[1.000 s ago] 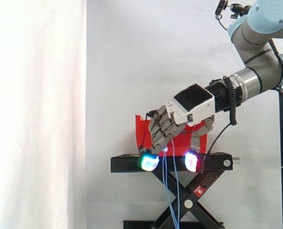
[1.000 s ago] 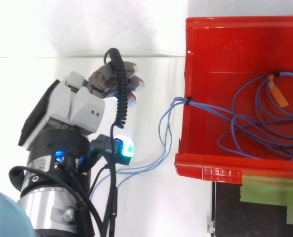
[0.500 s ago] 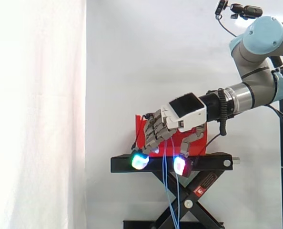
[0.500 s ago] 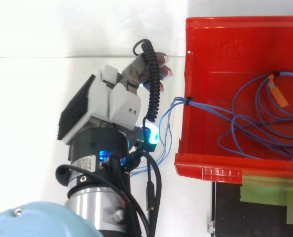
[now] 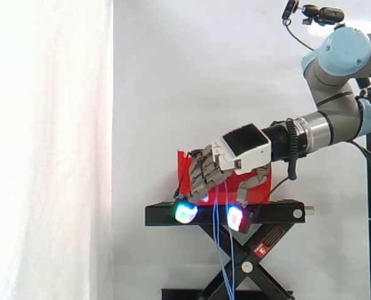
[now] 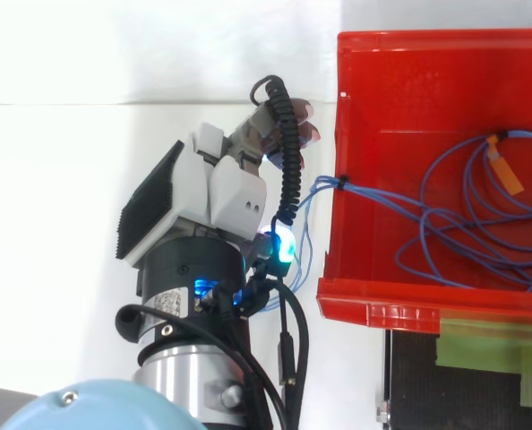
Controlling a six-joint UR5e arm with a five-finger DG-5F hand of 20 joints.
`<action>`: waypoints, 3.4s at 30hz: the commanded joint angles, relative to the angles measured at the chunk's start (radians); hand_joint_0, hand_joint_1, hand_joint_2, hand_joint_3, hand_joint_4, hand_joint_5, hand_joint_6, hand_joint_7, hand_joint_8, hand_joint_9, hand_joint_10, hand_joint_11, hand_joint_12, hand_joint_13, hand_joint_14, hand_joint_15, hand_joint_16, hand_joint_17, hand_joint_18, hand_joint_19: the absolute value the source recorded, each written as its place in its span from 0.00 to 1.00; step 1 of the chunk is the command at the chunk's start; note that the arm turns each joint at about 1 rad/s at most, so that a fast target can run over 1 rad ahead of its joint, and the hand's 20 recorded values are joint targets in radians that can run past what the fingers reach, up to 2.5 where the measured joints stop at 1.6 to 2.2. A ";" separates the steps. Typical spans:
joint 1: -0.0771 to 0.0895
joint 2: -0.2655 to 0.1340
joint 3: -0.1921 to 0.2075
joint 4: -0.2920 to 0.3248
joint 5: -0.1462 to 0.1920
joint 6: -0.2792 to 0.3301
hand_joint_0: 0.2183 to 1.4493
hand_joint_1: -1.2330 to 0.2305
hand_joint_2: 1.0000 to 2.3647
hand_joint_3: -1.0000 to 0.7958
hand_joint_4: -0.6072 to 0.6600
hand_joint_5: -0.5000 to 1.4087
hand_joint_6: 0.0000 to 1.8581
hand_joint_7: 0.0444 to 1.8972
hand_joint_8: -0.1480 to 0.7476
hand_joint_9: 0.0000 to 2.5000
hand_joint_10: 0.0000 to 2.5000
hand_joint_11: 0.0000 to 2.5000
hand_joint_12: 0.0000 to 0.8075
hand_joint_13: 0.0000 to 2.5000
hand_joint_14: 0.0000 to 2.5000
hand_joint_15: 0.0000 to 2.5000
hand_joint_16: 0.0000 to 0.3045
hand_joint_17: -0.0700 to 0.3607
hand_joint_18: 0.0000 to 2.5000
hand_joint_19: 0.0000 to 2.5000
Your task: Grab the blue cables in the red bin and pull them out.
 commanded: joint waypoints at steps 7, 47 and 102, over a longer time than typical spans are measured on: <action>-0.003 0.001 0.041 -0.008 -0.011 -0.005 0.44 0.24 0.00 0.00 0.66 0.59 0.00 0.34 0.49 0.31 0.01 0.45 0.49 0.29 0.01 0.29 0.17 0.43 0.22 0.23; -0.013 0.013 0.012 -0.009 -0.036 -0.046 0.46 0.24 0.00 0.00 0.65 0.62 0.00 0.32 0.49 0.32 0.01 0.45 0.48 0.30 0.01 0.28 0.17 0.43 0.22 0.24; -0.026 0.013 -0.031 0.113 -0.062 -0.059 0.47 0.23 0.00 0.00 0.60 0.68 0.05 0.39 0.48 0.32 0.01 0.45 0.47 0.30 0.01 0.28 0.16 0.42 0.23 0.24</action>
